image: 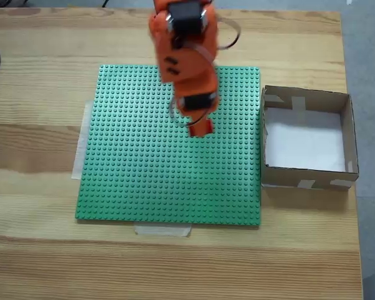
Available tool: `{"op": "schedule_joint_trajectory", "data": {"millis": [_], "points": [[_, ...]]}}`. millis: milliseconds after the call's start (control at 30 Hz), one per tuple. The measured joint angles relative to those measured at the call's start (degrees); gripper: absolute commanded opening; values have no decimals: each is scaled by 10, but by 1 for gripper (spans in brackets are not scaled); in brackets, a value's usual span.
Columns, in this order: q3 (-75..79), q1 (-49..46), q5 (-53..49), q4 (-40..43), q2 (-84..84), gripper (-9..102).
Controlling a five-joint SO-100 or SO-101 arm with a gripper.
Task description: Pick the red lego block and put it in the box.
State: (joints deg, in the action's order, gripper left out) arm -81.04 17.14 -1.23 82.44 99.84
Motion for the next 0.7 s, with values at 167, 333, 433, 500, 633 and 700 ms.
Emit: {"op": "schedule_joint_trajectory", "data": {"millis": [167, 333, 433, 500, 633, 700], "points": [[64, 36, -1, 13, 0, 1], [101, 89, -4, 18, 0, 0], [120, 121, -4, 18, 0, 0], [124, 150, -2, 18, 0, -1], [125, 200, 10, 18, 0, -1], [125, 214, 18, 18, 0, -1]]}}
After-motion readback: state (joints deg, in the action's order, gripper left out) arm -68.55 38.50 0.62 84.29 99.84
